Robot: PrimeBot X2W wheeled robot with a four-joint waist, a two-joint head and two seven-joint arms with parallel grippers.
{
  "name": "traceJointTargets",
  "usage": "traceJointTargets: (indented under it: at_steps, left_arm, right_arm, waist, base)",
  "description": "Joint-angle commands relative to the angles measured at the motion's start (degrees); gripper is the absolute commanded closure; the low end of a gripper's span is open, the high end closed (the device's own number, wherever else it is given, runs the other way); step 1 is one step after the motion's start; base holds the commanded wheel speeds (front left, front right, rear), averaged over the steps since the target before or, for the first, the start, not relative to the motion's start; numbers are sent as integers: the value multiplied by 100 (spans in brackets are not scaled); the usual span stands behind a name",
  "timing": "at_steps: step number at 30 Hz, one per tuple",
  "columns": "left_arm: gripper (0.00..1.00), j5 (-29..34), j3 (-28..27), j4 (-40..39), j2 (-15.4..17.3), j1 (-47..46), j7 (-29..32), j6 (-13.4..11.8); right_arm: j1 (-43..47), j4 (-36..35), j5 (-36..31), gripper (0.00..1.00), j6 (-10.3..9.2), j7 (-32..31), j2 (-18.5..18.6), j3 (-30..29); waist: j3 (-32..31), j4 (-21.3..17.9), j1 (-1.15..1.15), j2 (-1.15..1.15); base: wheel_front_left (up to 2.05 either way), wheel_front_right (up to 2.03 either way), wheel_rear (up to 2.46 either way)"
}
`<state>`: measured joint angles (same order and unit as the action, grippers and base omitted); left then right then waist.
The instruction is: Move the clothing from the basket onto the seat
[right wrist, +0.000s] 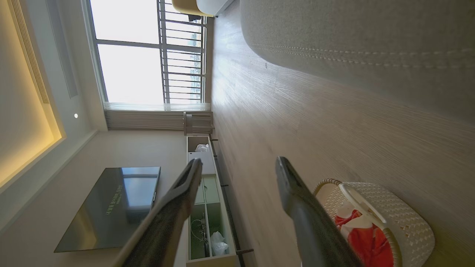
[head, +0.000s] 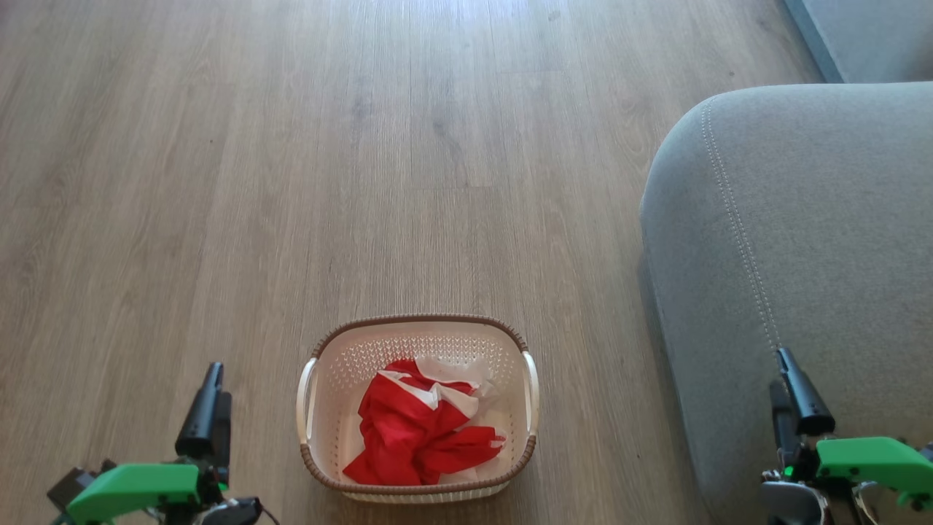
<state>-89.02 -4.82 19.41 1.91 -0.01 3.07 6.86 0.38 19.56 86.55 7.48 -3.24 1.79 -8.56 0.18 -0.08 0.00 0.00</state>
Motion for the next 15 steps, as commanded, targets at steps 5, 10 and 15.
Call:
traceJointTargets:
  at_steps: [5,10,15]
  left_arm:
    - [0,329,-163,-383,32,-324,-132,13]
    - [0,538,-265,-494,35,-372,-216,15]
    - [0,741,-240,-621,38,-402,-300,18]
  right_arm:
    - [-400,-367,-410,0,0,137,30,-20]
    - [-443,-544,-885,0,0,222,34,20]
    - [-499,-740,-1393,0,0,306,38,47]
  waist:
    - [3,0,0,0]
    - [1,-1,0,0]
    - [-3,5,0,0]
  base:
    - [0,0,0]
    - [0,0,0]
    - [0,0,0]
